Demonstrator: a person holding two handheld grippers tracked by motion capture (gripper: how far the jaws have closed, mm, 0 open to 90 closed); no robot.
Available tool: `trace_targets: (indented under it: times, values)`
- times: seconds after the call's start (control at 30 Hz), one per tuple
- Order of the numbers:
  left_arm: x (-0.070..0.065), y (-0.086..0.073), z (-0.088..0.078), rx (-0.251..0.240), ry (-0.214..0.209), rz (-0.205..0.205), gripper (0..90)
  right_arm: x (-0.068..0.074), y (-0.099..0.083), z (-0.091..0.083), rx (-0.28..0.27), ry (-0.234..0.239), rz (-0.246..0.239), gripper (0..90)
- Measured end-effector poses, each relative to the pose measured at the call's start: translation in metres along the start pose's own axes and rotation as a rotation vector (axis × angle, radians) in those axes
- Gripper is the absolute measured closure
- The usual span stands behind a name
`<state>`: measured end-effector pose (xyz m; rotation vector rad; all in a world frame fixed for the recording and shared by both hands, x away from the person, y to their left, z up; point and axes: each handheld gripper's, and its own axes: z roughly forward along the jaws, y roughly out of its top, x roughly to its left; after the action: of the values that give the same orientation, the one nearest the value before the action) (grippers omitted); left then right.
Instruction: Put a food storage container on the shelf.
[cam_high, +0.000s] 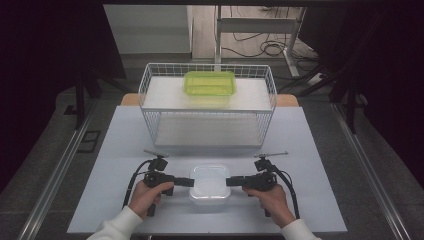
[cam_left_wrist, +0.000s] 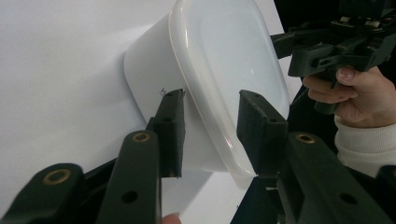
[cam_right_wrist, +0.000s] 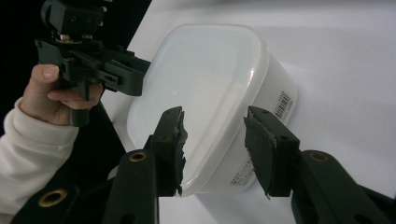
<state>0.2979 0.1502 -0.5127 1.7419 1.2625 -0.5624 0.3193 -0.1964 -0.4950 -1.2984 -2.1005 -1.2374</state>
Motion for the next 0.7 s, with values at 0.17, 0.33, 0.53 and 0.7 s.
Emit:
trace_targets:
  times: [0.17, 0.33, 0.53, 0.7]
  values:
    - [0.0025, -0.0002, -0.0001, -0.002, -0.016, -0.013, 63.1, -0.0028, -0.001, 0.0021, 0.013, 0.007, 0.023, 59.0]
    - [0.0034, -0.0004, -0.0017, -0.006, -0.026, -0.018, 65.7, -0.0051, -0.0019, 0.0033, 0.01, 0.009, 0.05, 65.4]
    - [0.0043, -0.0027, -0.0036, -0.025, -0.04, -0.034, 70.5, -0.0102, -0.0045, 0.0009, -0.011, 0.05, 0.113, 69.5]
    - [0.0044, -0.0051, -0.0043, -0.036, -0.051, -0.042, 72.4, -0.0091, -0.0057, -0.0003, -0.013, 0.051, 0.12, 70.8]
